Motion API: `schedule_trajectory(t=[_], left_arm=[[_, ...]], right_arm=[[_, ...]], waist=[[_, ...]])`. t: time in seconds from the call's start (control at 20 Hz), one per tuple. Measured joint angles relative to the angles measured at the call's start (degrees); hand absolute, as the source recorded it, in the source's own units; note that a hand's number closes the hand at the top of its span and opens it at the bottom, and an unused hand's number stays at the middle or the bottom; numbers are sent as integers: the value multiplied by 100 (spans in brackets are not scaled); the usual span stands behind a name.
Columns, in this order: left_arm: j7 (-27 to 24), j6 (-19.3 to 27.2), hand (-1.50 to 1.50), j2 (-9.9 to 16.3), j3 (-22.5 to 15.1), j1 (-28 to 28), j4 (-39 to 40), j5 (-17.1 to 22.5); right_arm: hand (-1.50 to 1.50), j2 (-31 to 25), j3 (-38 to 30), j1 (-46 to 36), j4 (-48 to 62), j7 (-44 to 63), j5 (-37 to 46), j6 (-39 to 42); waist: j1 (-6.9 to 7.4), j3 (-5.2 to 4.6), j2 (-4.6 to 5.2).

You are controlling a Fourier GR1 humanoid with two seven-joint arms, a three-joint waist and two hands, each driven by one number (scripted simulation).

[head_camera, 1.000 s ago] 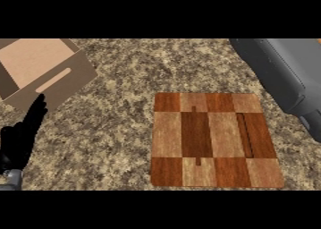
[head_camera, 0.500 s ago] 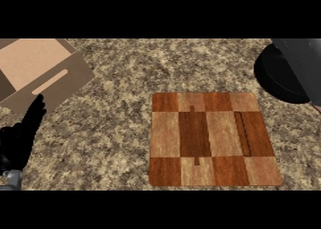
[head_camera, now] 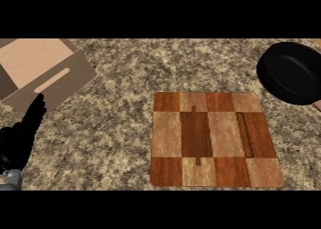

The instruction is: Pick the can from the cutting board and place it in the pot

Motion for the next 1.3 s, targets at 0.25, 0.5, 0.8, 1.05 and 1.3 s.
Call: schedule_trajectory(t=[0.25, 0.5, 0.8, 1.05, 1.3], left_arm=[[21, -64, 0, -38, -23, -33, -67, -40], [133, -101, 0, -48, -12, -206, -45, -74], [127, -142, 0, -88, -38, -269, -59, -110], [103, -209, 0, -72, 0, -295, -38, -92], [28, -270, 0, -93, 10, -267, 1, -87]], right_arm=[[150, -351, -371, 143, 567, -829, -193, -237], [150, -591, -500, 317, 1076, -1371, -192, -295], [-150, -707, -920, 546, 1412, -1862, -534, -455], [-150, -713, -1419, 691, 1495, -2276, -1004, -555], [-150, -746, -1725, 799, 1476, -2749, -1274, -711]], waist=[[81, 4, 42], [148, 9, 87], [242, 21, 138], [292, 28, 157], [320, 28, 167]])
